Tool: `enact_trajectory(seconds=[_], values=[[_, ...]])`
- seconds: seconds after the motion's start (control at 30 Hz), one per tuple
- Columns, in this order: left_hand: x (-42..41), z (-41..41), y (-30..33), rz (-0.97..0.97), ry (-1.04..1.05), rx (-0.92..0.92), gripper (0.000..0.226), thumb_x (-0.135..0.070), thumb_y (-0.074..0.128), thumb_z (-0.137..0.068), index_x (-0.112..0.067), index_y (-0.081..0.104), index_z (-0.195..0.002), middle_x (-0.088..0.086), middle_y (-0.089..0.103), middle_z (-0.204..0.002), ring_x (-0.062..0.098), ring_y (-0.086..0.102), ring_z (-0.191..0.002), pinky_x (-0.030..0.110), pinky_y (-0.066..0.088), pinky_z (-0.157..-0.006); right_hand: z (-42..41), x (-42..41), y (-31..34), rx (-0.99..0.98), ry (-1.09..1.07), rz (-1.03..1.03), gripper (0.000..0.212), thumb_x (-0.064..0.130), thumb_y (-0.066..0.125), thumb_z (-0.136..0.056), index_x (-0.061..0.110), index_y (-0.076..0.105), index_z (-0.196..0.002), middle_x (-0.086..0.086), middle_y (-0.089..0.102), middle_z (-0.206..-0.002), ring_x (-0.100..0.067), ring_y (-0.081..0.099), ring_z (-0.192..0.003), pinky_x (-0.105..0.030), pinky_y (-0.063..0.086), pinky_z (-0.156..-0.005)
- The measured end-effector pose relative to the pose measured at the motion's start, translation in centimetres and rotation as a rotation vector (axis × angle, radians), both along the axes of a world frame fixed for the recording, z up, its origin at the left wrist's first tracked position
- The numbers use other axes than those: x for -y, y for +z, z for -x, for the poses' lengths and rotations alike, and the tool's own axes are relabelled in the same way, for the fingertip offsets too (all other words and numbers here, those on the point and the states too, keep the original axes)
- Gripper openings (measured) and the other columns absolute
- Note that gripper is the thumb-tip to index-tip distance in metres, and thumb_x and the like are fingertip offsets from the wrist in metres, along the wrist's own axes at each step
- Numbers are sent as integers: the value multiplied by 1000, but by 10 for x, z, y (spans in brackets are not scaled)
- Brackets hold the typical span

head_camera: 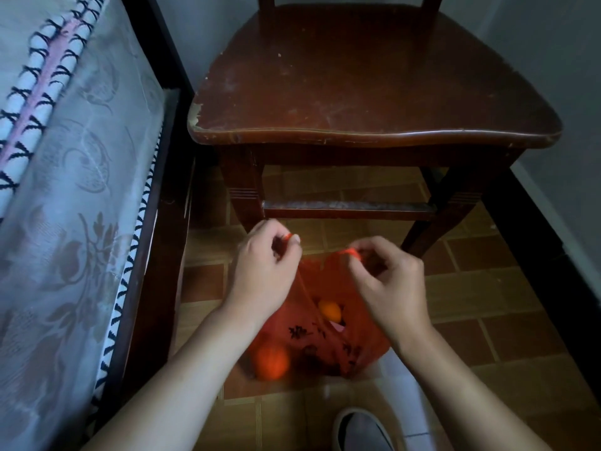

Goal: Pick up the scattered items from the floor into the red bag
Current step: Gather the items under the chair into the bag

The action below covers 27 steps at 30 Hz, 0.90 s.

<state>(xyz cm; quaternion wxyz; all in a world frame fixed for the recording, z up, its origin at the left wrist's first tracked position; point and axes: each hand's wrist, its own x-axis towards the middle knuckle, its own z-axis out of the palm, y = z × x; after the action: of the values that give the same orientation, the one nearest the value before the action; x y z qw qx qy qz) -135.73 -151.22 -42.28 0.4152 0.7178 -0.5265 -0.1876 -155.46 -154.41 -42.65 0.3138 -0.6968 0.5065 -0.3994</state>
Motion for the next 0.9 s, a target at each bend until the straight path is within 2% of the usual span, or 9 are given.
enact_trajectory(seconds=[0.07, 0.17, 0.27, 0.37, 0.47, 0.57, 0.7, 0.8, 0.9], values=[[0, 7, 19, 80, -5, -60, 20, -20, 63, -100, -19, 58, -81, -2, 60, -73, 16, 60, -69, 30, 44, -61, 0, -2, 21, 115, -38, 31, 9, 10, 74, -93, 19, 75, -92, 9, 71, -81, -14, 69, -76, -32, 57, -65], [0, 12, 47, 210, -39, -112, 21, -15, 61, -101, -13, 56, -81, 6, 60, -67, 24, 61, -65, 39, 46, -60, 2, -7, 43, 185, -59, 123, 13, 1, 75, -91, 14, 74, -89, 6, 71, -80, -17, 69, -75, -29, 55, -64], [-3, 15, 56, 238, -65, -123, 23, -13, 61, -100, -14, 54, -78, 2, 54, -62, 18, 54, -57, 31, 40, -52, 4, -9, 48, 204, -53, 135, 13, 0, 74, -91, 13, 73, -89, 5, 70, -80, -17, 69, -75, -25, 53, -64], [-4, 13, 42, 79, -67, -134, 27, -15, 67, -96, -16, 53, -74, -2, 50, -58, 9, 49, -51, 18, 34, -51, 3, -3, 41, 100, -37, -4, 15, 7, 72, -90, 21, 72, -96, 10, 70, -83, -12, 68, -76, -22, 53, -62], [-2, 4, 24, -207, -70, -62, 28, -24, 73, -93, -21, 56, -71, 2, 59, -62, 11, 54, -54, 23, 39, -52, 4, 3, 30, -71, -11, -156, 24, 14, 74, -88, 29, 70, -107, 12, 69, -84, -4, 66, -75, -14, 49, -58], [-2, -1, 17, -313, -38, 44, 32, -35, 72, -94, -24, 54, -71, -4, 59, -64, 15, 56, -57, 26, 39, -53, 5, 3, 28, -36, -12, -165, 21, 15, 77, -87, 31, 71, -99, 10, 70, -83, -7, 67, -74, -15, 49, -59], [-1, -1, 33, -70, 19, 54, 30, -32, 72, -95, -24, 56, -72, -7, 54, -60, 11, 55, -57, 26, 40, -52, 3, 2, 41, 83, -32, -53, 18, 11, 78, -91, 28, 74, -88, 11, 72, -82, -12, 70, -77, -23, 55, -66], [-2, 2, 51, 149, 7, 111, 24, -25, 71, -97, -22, 58, -76, -11, 51, -65, 11, 54, -63, 17, 37, -56, 4, 0, 53, 130, -44, 150, 9, 9, 75, -95, 18, 76, -93, 12, 72, -85, -12, 71, -79, -20, 53, -69], [-2, 2, 51, 198, -12, 149, 22, -24, 71, -96, -23, 58, -78, -15, 51, -69, 10, 55, -68, 16, 38, -58, 4, -2, 52, 64, -17, 236, 5, 9, 74, -95, 12, 75, -99, 6, 72, -93, -10, 71, -87, -21, 54, -74]])
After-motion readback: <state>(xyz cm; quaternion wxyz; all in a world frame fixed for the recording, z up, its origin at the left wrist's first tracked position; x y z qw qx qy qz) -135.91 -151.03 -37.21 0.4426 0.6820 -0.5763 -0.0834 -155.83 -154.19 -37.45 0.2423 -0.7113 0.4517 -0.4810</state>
